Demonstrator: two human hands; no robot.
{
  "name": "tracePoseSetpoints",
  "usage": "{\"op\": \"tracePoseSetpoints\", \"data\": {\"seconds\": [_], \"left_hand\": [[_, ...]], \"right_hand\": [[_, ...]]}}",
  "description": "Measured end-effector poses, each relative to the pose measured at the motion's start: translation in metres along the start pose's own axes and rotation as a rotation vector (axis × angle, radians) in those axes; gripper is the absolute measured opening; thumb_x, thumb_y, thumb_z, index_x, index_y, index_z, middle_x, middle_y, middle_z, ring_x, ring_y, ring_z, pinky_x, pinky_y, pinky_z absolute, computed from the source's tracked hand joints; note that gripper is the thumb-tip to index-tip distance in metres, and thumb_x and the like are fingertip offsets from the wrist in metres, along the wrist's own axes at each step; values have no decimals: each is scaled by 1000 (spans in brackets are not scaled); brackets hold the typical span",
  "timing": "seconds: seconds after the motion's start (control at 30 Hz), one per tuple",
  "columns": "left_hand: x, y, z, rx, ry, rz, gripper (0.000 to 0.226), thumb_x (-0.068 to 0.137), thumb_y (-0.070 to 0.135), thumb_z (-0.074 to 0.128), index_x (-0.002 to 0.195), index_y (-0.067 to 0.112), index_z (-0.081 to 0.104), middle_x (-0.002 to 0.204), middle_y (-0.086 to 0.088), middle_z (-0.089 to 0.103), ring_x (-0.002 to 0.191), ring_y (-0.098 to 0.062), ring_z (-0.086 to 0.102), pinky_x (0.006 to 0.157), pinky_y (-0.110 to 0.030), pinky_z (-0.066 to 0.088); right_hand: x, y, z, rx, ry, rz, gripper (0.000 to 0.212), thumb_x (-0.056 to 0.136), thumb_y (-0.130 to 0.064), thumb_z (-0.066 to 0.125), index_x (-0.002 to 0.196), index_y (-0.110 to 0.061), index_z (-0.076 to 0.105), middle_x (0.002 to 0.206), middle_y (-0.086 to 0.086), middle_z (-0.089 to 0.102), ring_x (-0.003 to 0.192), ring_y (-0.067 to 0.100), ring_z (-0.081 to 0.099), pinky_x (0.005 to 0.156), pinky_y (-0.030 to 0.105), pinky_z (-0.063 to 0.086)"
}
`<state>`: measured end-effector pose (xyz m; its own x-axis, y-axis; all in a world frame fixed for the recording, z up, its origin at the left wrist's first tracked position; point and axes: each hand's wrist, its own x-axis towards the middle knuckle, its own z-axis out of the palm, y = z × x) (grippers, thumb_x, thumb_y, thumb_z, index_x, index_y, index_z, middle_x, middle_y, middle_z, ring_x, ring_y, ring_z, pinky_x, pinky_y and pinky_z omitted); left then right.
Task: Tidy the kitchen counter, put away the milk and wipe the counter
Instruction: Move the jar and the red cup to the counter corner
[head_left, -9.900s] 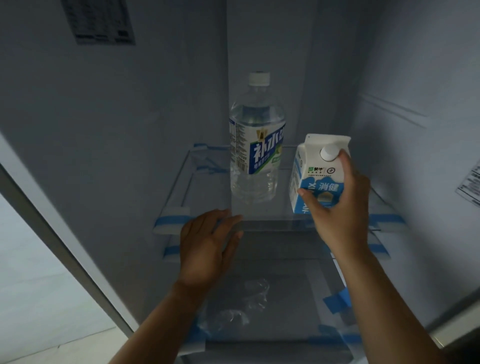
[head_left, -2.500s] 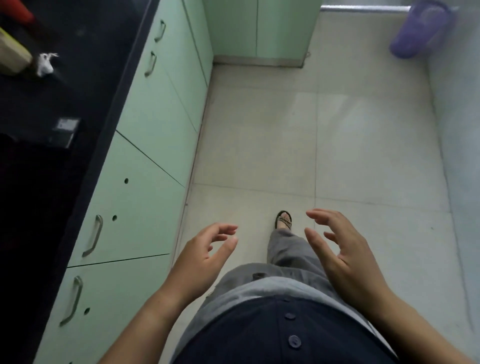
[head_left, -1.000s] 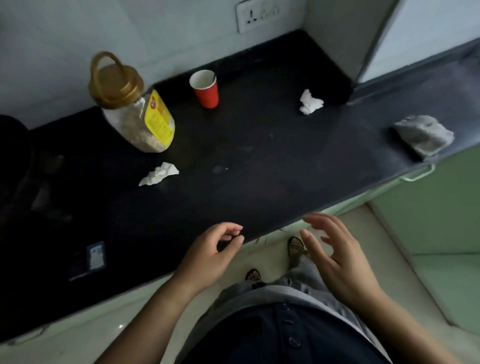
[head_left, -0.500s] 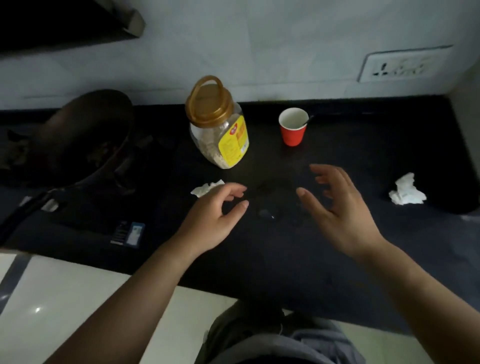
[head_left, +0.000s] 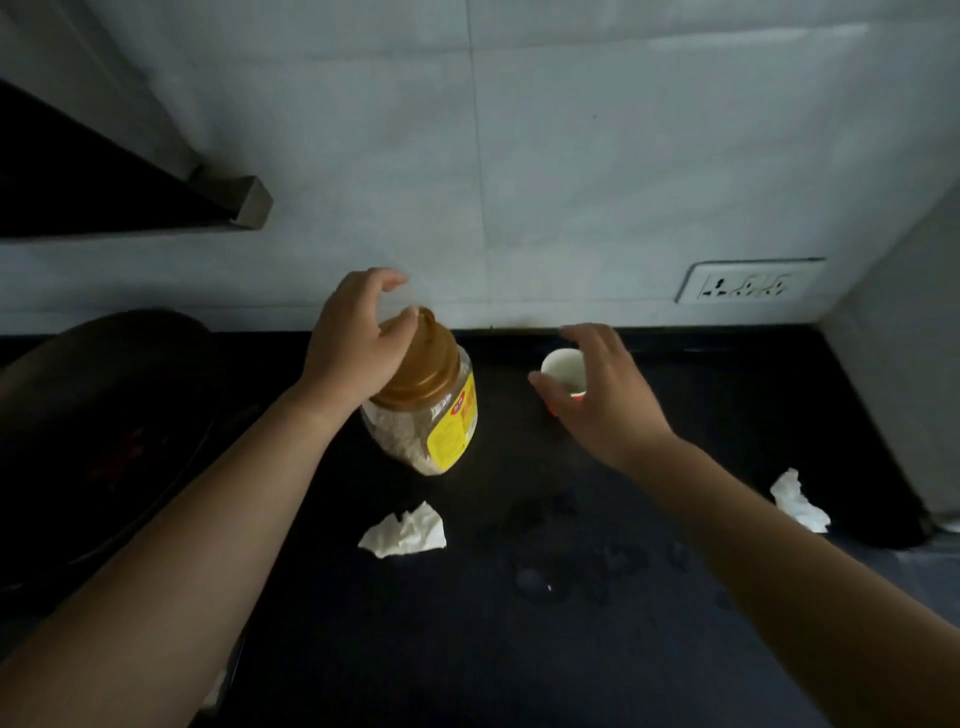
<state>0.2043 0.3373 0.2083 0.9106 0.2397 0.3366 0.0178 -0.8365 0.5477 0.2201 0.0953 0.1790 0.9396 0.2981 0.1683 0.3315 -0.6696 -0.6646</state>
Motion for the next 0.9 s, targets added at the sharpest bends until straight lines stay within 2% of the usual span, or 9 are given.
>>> {"op": "tracePoseSetpoints", "data": {"seconds": [0.13, 0.23, 0.3, 0.4, 0.53, 0.67, 0.77, 0.9], "left_hand": [[15, -12, 26, -55, -106, -28, 28, 87, 22, 57, 115, 15, 56, 111, -3, 58, 91, -14, 55, 82, -24, 39], [16, -17, 34, -125, -93, -32, 25, 89, 27, 54, 112, 17, 56, 101, 3, 61, 90, -12, 57, 80, -25, 42], [16, -20, 35, -170, -85, -45, 24, 90, 32, 53, 109, 18, 57, 98, 7, 61, 90, -8, 56, 77, -21, 40], [14, -22, 35, -227, -69, -26, 23, 89, 37, 52, 103, 20, 60, 98, 7, 62, 90, -6, 59, 78, -20, 45], [12, -25, 34, -268, -51, -23, 7, 88, 24, 57, 92, 22, 63, 94, 7, 63, 90, -1, 59, 79, -4, 39], [0, -28, 35, -319, -45, -35, 19, 91, 28, 52, 105, 22, 63, 103, 10, 62, 99, 0, 57, 84, -5, 39], [-7, -29, 32, -300, -54, -7, 33, 91, 39, 43, 115, 24, 59, 109, 11, 61, 104, 2, 55, 87, -4, 37], [-11, -28, 26, -327, -133, -52, 39, 93, 42, 41, 125, 23, 56, 111, 5, 64, 107, -4, 57, 86, 0, 36]], "right_hand": [[25, 3, 32, -138, -153, 61, 61, 86, -44, 58, 135, -14, 38, 138, 6, 38, 126, 24, 38, 103, 38, 37], [42, 11, 44, -313, -233, 118, 63, 86, -45, 57, 137, -14, 34, 141, 5, 33, 129, 24, 34, 104, 39, 36], [51, 15, 48, -451, -255, 157, 62, 86, -44, 57, 135, -13, 34, 141, 7, 33, 128, 27, 33, 100, 40, 39], [63, 21, 53, -579, -325, 184, 62, 86, -46, 56, 133, -13, 33, 141, 8, 31, 127, 28, 34, 97, 40, 40], [72, 33, 62, -593, -395, 254, 67, 85, -48, 56, 136, -14, 30, 144, 8, 27, 128, 29, 32, 96, 42, 40], [75, 43, 72, -573, -480, 296, 69, 85, -49, 56, 138, -15, 27, 147, 8, 22, 131, 31, 28, 96, 46, 40], [76, 46, 73, -570, -469, 289, 61, 86, -45, 57, 134, -17, 32, 144, 7, 24, 130, 30, 27, 95, 49, 41], [75, 51, 71, -574, -465, 266, 61, 87, -39, 57, 138, -22, 29, 146, 6, 20, 132, 30, 22, 98, 51, 37]]}}
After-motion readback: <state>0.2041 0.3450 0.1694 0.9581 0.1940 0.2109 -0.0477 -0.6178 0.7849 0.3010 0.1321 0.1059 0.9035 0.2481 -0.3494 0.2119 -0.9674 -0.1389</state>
